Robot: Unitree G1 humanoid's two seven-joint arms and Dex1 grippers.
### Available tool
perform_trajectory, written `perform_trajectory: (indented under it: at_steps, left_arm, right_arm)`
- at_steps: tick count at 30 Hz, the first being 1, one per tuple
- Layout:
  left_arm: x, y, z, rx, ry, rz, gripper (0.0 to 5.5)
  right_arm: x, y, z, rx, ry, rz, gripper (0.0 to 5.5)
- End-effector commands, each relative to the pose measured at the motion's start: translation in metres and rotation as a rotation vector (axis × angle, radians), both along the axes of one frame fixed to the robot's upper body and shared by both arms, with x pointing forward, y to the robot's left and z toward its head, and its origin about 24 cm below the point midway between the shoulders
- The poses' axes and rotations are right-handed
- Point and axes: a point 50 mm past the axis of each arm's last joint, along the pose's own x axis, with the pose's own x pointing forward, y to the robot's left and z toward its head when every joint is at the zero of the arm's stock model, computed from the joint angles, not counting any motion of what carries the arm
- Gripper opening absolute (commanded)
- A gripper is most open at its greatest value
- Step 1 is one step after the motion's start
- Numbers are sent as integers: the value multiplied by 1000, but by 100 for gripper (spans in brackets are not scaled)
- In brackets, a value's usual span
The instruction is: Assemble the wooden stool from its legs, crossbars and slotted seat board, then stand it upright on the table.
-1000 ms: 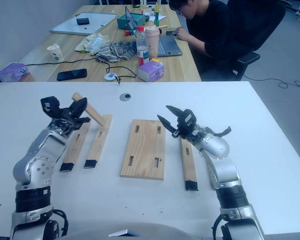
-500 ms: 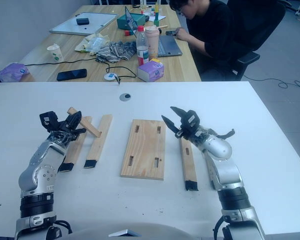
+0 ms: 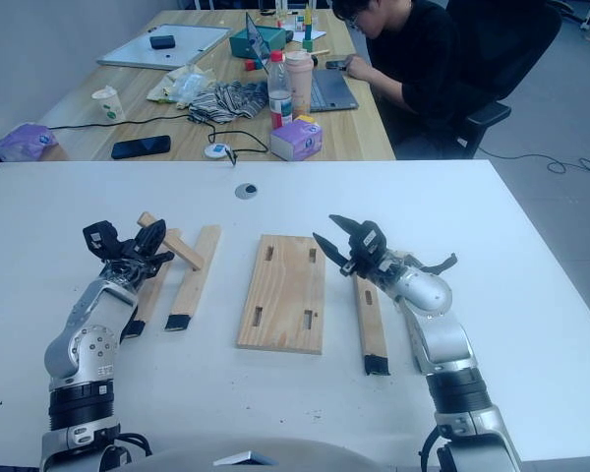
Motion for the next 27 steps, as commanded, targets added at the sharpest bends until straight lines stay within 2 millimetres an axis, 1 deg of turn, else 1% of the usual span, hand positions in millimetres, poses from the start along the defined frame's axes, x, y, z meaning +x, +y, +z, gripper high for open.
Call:
perform_trajectory:
  at_steps: [1, 4, 8, 12, 14, 18, 25, 27]
  left_arm:
    - [-5, 13, -7, 17, 34, 57, 37]
    - [-7, 14, -12, 25, 49, 64, 37]
    - [-9, 8, -22, 65, 73, 32, 37]
    - [-16, -7, -34, 313, 57, -57, 37]
    - [-20, -13, -41, 376, 54, -94, 37]
    - [-28, -18, -52, 401, 69, -123, 37]
    - [-48, -10, -85, 394, 179, -146, 37]
    - [-50, -9, -87, 393, 184, -144, 37]
  right_arm:
    - [-1, 1, -3, -25, 15, 14, 224]
    - [-2, 2, -4, -33, 16, 21, 224]
    - [-2, 3, -5, -47, 13, 31, 224]
    - [-3, 4, -5, -50, 13, 38, 224]
    - [-3, 4, -6, -52, 13, 38, 224]
    - [-4, 3, -6, -54, 14, 41, 224]
    - [-5, 4, -7, -55, 15, 42, 224]
    - [-5, 4, -8, -56, 15, 41, 224]
